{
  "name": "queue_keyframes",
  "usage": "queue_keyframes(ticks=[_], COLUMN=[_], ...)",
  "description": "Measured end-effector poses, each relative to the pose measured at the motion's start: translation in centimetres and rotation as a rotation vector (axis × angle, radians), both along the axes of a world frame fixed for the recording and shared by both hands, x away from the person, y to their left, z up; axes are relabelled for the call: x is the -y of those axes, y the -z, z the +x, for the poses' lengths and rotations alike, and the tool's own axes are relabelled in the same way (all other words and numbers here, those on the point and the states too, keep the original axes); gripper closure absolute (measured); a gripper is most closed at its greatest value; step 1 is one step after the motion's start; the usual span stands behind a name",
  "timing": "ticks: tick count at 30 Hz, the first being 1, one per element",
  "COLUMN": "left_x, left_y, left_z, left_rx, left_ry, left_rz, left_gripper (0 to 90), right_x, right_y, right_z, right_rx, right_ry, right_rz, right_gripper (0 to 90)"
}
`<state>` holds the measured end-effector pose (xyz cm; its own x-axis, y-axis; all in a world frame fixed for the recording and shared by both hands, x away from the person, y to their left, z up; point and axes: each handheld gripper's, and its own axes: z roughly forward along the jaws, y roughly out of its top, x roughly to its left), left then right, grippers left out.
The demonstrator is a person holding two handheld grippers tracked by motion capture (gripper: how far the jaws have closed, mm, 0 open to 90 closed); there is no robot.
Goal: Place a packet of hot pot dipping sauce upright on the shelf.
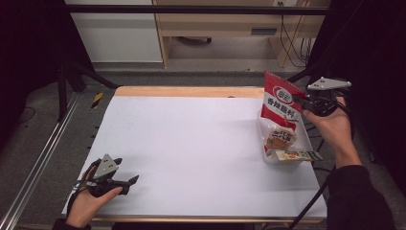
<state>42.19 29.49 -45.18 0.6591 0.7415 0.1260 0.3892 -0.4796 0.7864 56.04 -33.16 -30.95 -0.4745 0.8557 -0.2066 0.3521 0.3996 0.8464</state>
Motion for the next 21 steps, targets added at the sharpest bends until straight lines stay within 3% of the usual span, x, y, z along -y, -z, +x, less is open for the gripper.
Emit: queue_keyframes(ticks=[13,21], left_x=[0.1,0.1], left_y=[0.0,0.0], left_z=[0.0,-0.1], left_rx=[0.0,0.0], left_ry=[0.005,0.006], left_rz=[0.003,0.006], left_gripper=[12.1,12.2], right_x=[0.9,1.2], right_y=[1.9,2.1], right_z=[-0.2,-0.4], right_rx=[-0.042,-0.073], right_ry=[0.023,0.039], right_rz=[0.037,-0.001], right_gripper=[89.7,89.5])
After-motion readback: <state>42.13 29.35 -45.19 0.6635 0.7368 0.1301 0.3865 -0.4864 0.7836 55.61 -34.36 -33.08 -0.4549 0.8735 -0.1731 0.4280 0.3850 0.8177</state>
